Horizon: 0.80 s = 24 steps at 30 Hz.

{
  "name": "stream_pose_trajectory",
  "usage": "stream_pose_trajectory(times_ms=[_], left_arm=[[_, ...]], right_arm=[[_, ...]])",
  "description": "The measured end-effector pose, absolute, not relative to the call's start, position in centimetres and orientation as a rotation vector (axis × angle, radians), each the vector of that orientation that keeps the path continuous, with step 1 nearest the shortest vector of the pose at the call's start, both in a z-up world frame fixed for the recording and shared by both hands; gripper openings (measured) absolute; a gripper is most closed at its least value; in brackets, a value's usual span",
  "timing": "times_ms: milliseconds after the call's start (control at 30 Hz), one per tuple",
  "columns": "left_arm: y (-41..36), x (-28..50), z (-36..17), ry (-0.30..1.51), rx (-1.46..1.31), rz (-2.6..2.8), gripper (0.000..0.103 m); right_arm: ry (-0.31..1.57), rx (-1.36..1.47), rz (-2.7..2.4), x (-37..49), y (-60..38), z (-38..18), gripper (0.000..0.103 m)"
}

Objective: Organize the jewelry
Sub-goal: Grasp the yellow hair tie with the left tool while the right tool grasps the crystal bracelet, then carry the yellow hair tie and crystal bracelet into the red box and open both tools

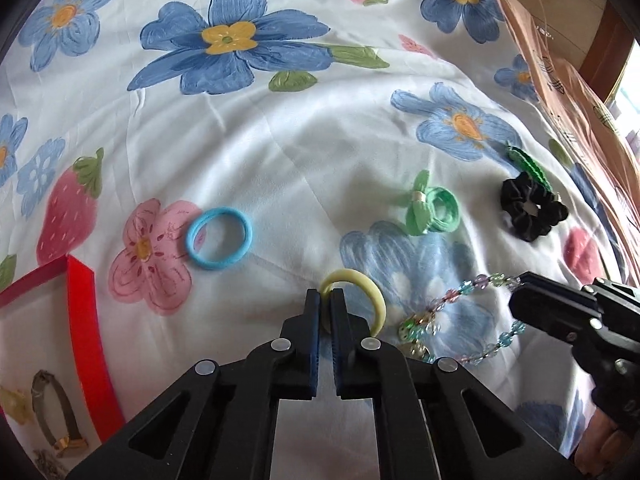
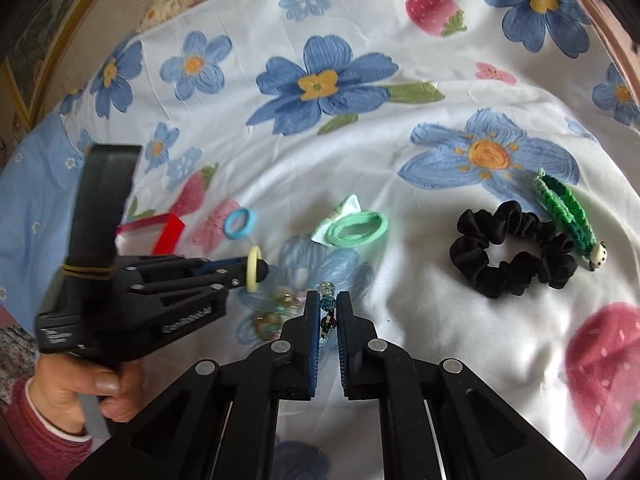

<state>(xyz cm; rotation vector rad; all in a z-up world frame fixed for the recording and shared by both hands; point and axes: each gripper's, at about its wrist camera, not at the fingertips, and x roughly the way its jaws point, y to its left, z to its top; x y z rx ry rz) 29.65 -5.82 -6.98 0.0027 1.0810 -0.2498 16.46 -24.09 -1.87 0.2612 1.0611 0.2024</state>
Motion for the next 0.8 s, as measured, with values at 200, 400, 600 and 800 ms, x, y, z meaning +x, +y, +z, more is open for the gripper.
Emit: stream_pose_trajectory(times_ms=[200,400,600,800], left_arm=[[-3.8,26.5,-4.6,1.042,-0.059,-0.257,0.003],[-1.1,22.1,-1.9,0.990,-0.103,-0.234,0.003],[2.0,17.5,0.1,0.956,-0.135,-0.179,0.003],[5.1,13.8,1.0,0.936,-0.169,-0.123,0.003]], right_arm=[[1.016,0.280,0.231,15.9,-23.8,0.3,0.007],[0.977,0.268,0.264,15.1,-22.3,2.5,0.007],[0.967,0.253,0.311,14.5,-20.0,3.4,0.007],[0.971,0.227,0.357,13.9,-17.1,3.8,0.007]])
